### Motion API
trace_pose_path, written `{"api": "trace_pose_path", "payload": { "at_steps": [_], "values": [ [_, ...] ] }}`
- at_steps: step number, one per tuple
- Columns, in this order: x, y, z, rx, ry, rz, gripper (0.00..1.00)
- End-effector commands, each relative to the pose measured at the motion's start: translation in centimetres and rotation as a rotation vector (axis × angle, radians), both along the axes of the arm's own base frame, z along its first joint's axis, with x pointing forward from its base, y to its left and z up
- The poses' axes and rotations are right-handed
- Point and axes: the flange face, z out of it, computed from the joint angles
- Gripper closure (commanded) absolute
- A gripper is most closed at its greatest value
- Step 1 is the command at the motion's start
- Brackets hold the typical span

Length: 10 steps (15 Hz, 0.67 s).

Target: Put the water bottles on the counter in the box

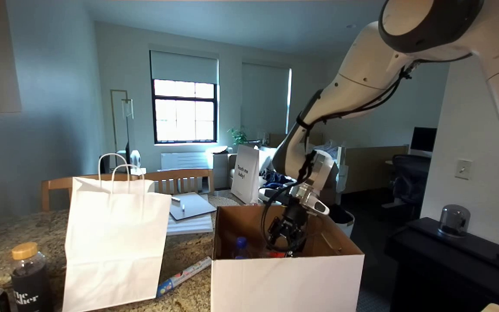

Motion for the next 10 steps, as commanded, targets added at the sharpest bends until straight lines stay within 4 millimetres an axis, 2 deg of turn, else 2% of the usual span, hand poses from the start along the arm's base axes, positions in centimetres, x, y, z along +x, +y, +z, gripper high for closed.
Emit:
{"api": "trace_pose_path", "payload": {
  "at_steps": [1, 6, 10],
  "values": [
    [-2.9, -0.2, 5.6, -0.048, -0.127, -0.004, 0.00],
    [-5.3, 1.3, 14.0, -0.128, -0.303, 0.047, 0.00],
    [-7.1, 4.1, 20.1, -0.212, -0.338, 0.174, 0.00]
  ]
}}
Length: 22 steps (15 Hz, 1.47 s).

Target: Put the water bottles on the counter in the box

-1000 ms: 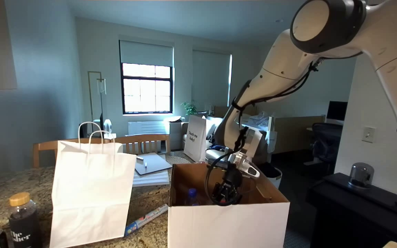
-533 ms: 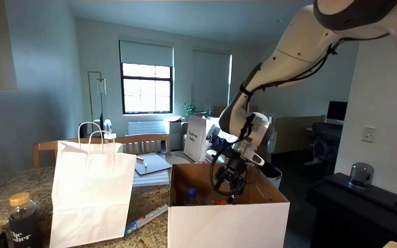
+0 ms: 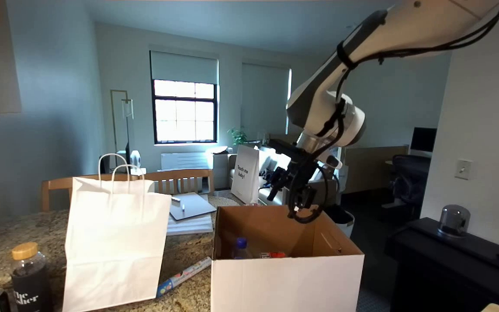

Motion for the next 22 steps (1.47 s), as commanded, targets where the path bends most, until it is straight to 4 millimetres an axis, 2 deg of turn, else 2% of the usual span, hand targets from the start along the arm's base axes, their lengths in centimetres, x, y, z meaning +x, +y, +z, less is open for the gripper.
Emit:
{"api": "trace_pose_path", "payload": {
  "at_steps": [1, 7, 9, 11, 14, 16, 22],
  "values": [
    [-2.9, 2.5, 5.2, -0.127, -0.016, 0.085, 0.00],
    [-5.3, 10.0, 14.1, -0.385, 0.050, 0.414, 0.00],
    [-6.2, 11.5, 17.0, -0.447, 0.086, 0.519, 0.00],
    [-6.9, 12.3, 19.1, -0.498, 0.121, 0.616, 0.00],
    [-7.5, 11.7, 20.9, -0.550, 0.150, 0.763, 0.00],
    [-7.1, 10.5, 21.6, -0.574, 0.159, 0.865, 0.00],
    [-5.7, 6.4, 22.2, -0.626, 0.095, 1.179, 0.00]
  ]
}}
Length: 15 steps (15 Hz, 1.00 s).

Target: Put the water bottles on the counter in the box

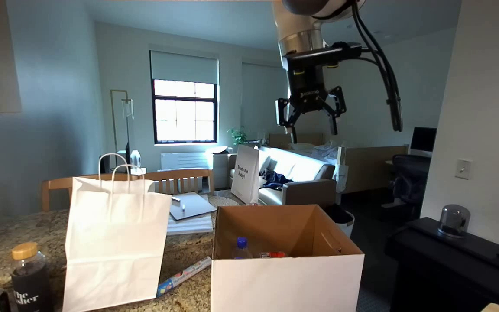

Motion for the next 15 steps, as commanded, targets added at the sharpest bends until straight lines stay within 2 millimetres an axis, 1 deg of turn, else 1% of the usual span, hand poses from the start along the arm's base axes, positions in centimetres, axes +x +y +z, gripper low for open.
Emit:
{"api": "trace_pose_path", "payload": {
  "at_steps": [1, 3, 6, 7, 8, 11, 15],
  "values": [
    [0.7, -2.1, 0.4, -0.014, 0.019, 0.196, 0.00],
    [1.0, -3.1, 0.5, -0.009, 0.015, 0.302, 0.00],
    [1.4, -4.0, 0.6, 0.022, -0.006, 0.457, 0.00],
    [1.4, -5.0, 0.9, 0.064, -0.033, 0.497, 0.00],
    [1.9, -3.5, 0.8, 0.034, -0.002, 0.410, 0.00],
    [2.2, -4.9, 1.0, 0.051, -0.015, 0.461, 0.00],
    [2.1, -4.9, 1.1, 0.051, -0.017, 0.467, 0.00]
  ]
}}
